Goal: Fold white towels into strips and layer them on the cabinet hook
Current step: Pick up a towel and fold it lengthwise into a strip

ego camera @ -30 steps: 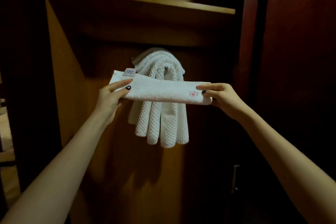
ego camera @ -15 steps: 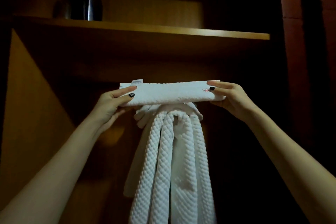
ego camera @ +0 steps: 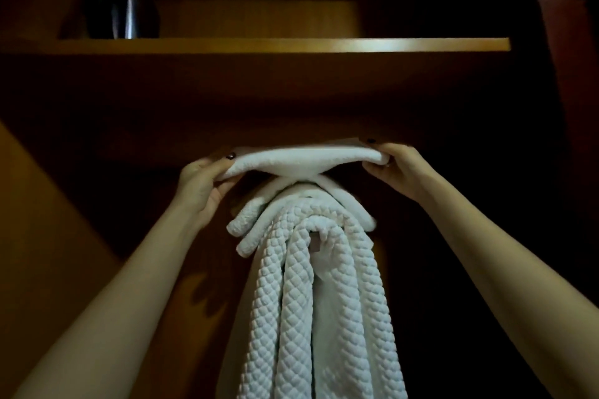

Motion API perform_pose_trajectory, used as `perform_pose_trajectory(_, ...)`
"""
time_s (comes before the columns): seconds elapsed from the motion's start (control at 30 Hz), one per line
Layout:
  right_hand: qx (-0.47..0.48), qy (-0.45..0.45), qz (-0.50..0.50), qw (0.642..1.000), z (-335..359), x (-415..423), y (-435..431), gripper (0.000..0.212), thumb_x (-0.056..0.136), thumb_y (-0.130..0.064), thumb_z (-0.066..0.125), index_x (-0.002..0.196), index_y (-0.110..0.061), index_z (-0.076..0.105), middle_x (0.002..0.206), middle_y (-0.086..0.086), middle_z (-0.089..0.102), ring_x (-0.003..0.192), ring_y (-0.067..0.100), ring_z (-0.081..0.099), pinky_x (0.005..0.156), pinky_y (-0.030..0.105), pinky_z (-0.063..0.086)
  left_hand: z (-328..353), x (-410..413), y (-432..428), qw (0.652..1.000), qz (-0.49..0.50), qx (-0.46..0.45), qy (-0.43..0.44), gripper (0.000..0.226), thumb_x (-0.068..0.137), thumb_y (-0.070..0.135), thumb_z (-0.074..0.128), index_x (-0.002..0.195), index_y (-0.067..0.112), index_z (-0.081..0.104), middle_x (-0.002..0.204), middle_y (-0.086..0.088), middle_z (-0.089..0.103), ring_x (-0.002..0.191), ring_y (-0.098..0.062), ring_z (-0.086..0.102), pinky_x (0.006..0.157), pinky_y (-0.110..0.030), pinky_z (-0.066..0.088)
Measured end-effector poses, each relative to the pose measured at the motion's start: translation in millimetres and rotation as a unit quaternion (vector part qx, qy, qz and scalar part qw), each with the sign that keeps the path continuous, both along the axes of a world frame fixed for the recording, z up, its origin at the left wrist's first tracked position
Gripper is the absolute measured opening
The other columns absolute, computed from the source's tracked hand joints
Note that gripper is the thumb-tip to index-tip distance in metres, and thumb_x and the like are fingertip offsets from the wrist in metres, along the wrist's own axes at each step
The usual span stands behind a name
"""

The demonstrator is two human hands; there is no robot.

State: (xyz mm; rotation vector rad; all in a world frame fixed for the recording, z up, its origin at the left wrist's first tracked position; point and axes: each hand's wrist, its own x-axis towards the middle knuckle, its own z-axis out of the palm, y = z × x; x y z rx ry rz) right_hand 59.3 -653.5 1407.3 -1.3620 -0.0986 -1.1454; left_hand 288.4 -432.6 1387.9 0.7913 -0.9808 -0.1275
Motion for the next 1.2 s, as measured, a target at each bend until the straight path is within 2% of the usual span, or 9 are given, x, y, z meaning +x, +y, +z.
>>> perform_pose_trajectory(0.1, -0.013, -0.033, 0.011, 0.999, 15.4, -0.9, 0.2, 0.027, 0.095, -0.001, 0.05, 0.118, -0.005, 0.064, 0.109, 0.007, 0.07, 0.099, 0.016, 0.068, 0.071, 0.025, 0.056, 18.7, 0.0, 1.4, 0.999, 0.001, -0.047, -0.005, 0.013, 0.09, -0.003, 0.058, 0.098, 0.003, 0.066, 0.09, -0.006, 0.075, 0.087, -0.013, 0.073, 0.069, -0.022, 0.057)
perform_pose_trajectory(0.2, -0.019, -0.066, 0.01, 0.998, 26.4, -3.7, -0.9, 0.023, 0.095, 0.001, 0.049, 0.108, -0.008, 0.067, 0.103, 0.006, 0.071, 0.088, 0.013, 0.071, 0.067, 0.024, 0.056, 26.5, 1.8, -0.1, 0.997, -0.003, -0.057, -0.047, 0.022, 0.089, -0.004, 0.057, 0.096, 0.012, 0.07, 0.091, -0.002, 0.076, 0.091, -0.013, 0.072, 0.07, -0.023, 0.057)
perform_pose_trajectory(0.4, 0.017, 0.007, -0.004, 1.0, 7.5, 16.4, -13.7, 0.03, 0.095, 0.003, 0.05, 0.124, -0.002, 0.057, 0.115, 0.01, 0.064, 0.101, 0.018, 0.064, 0.076, 0.027, 0.054, 10.5, 14.1, -23.6, 0.999, 0.032, -0.024, 0.022, 0.022, 0.087, -0.007, 0.062, 0.094, 0.013, 0.069, 0.092, 0.0, 0.074, 0.089, -0.013, 0.07, 0.07, -0.024, 0.057)
perform_pose_trajectory(0.57, 0.019, 0.006, -0.005, 1.0, -11.4, 28.8, -23.8, 0.023, 0.092, 0.003, 0.056, 0.115, -0.001, 0.061, 0.115, 0.012, 0.066, 0.104, 0.021, 0.066, 0.076, 0.027, 0.056, -13.5, 25.7, -26.3, 0.998, 0.039, 0.006, 0.04, 0.022, 0.089, -0.007, 0.058, 0.094, 0.012, 0.068, 0.092, -0.004, 0.072, 0.082, -0.011, 0.072, 0.064, -0.02, 0.056)
perform_pose_trajectory(0.67, 0.023, 0.037, -0.017, 0.999, -29.0, 31.5, -31.9, 0.012, 0.089, 0.009, 0.056, 0.097, 0.006, 0.065, 0.1, 0.017, 0.069, 0.085, 0.02, 0.073, 0.066, 0.027, 0.058, -32.8, 27.9, -25.6, 0.998, 0.041, 0.053, 0.022, 0.016, 0.091, 0.001, 0.059, 0.093, 0.014, 0.068, 0.085, 0.0, 0.075, 0.081, -0.009, 0.072, 0.062, -0.017, 0.055)
perform_pose_trajectory(0.77, -0.005, 0.096, -0.04, 0.995, -49.5, 33.3, -38.1, 0.008, 0.085, 0.01, 0.057, 0.086, 0.015, 0.063, 0.087, 0.021, 0.063, 0.076, 0.024, 0.069, 0.068, 0.03, 0.058, -41.8, 26.9, -24.4, 0.997, 0.034, 0.063, 0.013, 0.008, 0.092, 0.007, 0.061, 0.094, 0.01, 0.068, 0.083, 0.003, 0.076, 0.08, -0.006, 0.072, 0.059, -0.015, 0.054)
perform_pose_trajectory(0.9, -0.02, 0.097, -0.027, 0.995, -58.3, 30.3, -41.3, 0.008, 0.086, 0.007, 0.058, 0.08, 0.007, 0.064, 0.067, 0.009, 0.055, 0.065, 0.016, 0.06, 0.065, 0.026, 0.055, -37.6, 24.4, -24.5, 0.997, 0.037, 0.073, 0.013, 0.006, 0.092, 0.008, 0.062, 0.094, 0.007, 0.068, 0.081, -0.001, 0.076, 0.083, -0.012, 0.073, 0.061, -0.016, 0.055)
perform_pose_trajectory(1.07, 0.033, 0.045, -0.028, 0.998, -47.1, 34.1, -40.5, 0.013, 0.089, 0.007, 0.058, 0.097, 0.006, 0.067, 0.086, 0.011, 0.07, 0.08, 0.017, 0.069, 0.064, 0.023, 0.056, -17.8, 14.8, -32.2, 0.997, 0.034, 0.028, 0.06, 0.011, 0.09, -0.003, 0.06, 0.096, 0.005, 0.065, 0.084, -0.006, 0.073, 0.078, -0.011, 0.072, 0.06, -0.018, 0.056)
perform_pose_trajectory(1.2, -0.022, 0.125, -0.05, 0.991, -68.4, 38.3, -37.5, 0.022, 0.09, 0.0, 0.06, 0.071, -0.003, 0.071, 0.073, 0.01, 0.066, 0.065, 0.017, 0.067, 0.06, 0.027, 0.054, -39.1, 19.8, -30.6, 0.991, 0.005, 0.098, 0.089, 0.009, 0.091, -0.003, 0.058, 0.096, -0.008, 0.063, 0.091, -0.018, 0.069, 0.078, -0.02, 0.072, 0.064, -0.022, 0.059)
